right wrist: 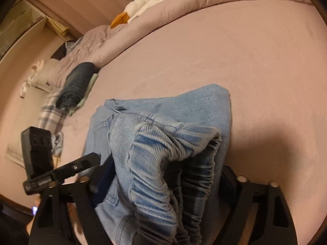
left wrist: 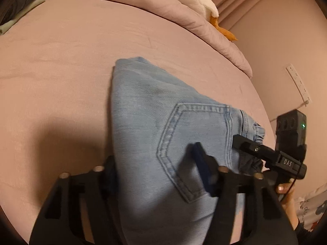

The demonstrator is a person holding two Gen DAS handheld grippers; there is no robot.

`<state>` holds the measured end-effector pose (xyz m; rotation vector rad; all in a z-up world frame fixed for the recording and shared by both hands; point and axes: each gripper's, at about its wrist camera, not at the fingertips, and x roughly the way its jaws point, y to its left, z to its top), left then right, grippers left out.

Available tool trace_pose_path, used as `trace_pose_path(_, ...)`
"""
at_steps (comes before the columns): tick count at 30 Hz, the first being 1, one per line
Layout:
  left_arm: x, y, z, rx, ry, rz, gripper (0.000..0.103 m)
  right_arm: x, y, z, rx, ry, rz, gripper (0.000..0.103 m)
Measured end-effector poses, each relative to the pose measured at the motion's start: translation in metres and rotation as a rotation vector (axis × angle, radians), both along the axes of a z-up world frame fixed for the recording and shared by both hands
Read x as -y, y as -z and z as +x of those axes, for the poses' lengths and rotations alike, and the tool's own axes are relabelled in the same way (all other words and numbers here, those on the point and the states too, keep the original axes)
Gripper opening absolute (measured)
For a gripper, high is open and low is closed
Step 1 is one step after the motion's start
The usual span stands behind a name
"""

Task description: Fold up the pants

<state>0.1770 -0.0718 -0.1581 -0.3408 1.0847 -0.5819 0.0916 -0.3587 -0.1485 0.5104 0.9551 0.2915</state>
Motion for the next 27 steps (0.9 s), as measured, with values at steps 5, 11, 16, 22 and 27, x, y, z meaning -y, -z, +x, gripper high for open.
trace_pose_path(5,-0.008,-0.002,-0.002,-0.001,-0.021,0.012,0.031,-0.014,-0.011,-0.002,0.017,-0.006,-0.098,0.060)
trace_pose_path(11,-0.011,-0.027,-0.012,0.084,-0.024,0.069,0.022,-0.037,-0.043,-0.010,0.101,-0.011,-0.235,0.055)
trace_pose_path(16,-0.029,-0.052,-0.017,0.160,-0.076,0.082,0.021,-0.059,-0.073,-0.009,0.193,-0.050,-0.286,0.055)
trace_pose_path(22,-0.055,-0.079,-0.021,0.232,-0.142,0.127,0.022,-0.083,-0.094,0.001,0.260,-0.094,-0.264,0.055)
trace_pose_path(27,-0.073,-0.089,-0.018,0.259,-0.172,0.139,0.022,-0.103,-0.105,0.007,0.299,-0.124,-0.265,0.055)
